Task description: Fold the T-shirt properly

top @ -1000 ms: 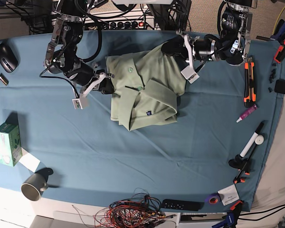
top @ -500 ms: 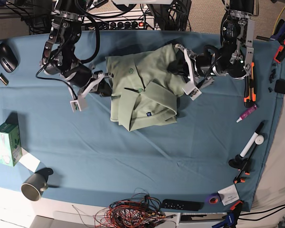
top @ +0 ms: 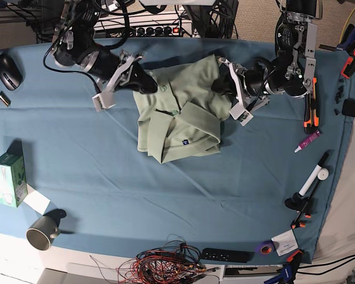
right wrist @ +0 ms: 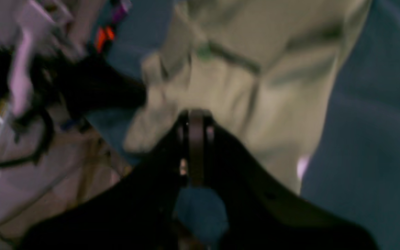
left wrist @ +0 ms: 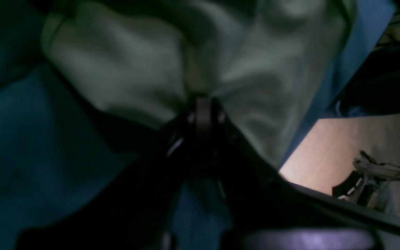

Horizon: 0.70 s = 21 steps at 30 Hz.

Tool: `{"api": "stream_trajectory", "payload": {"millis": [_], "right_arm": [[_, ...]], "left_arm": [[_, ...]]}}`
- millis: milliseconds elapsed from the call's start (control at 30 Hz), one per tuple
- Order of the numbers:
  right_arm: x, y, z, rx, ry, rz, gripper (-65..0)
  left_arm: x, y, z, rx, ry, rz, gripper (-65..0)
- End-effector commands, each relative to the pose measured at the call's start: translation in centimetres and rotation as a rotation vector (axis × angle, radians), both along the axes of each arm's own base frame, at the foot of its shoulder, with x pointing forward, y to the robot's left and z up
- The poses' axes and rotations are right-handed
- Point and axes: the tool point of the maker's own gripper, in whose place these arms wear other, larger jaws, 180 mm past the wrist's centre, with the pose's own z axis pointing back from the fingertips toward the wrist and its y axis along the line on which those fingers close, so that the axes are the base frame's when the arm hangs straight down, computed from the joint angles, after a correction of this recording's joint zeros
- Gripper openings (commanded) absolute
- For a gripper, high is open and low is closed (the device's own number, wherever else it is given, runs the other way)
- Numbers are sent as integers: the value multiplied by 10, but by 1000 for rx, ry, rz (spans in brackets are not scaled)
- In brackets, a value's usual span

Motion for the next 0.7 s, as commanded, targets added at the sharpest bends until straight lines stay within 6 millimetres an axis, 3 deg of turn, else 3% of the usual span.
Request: {"api": "stream_trajectory", "payload": {"millis": [0,233,367,533,667], "right_arm": [[6,-1,7,11,-40,-15,-650],[7,-32,-40,-150,76,-131,-650],[1,-51,-57,-245,171,-199,-650],[-14,-52,-63,-260,230,-189,-650],[-26,-51,-51,-285,202,-179,-650]], "left_arm": [[8,-1,11,-22,-43,4,-650],[8,-1,11,-24,-45,5,-650],[8,-1,11,-23,-45,5,-650],[12,5,8,9,-54,22,-650],[25,25,12,22,-66,113,-650]]}}
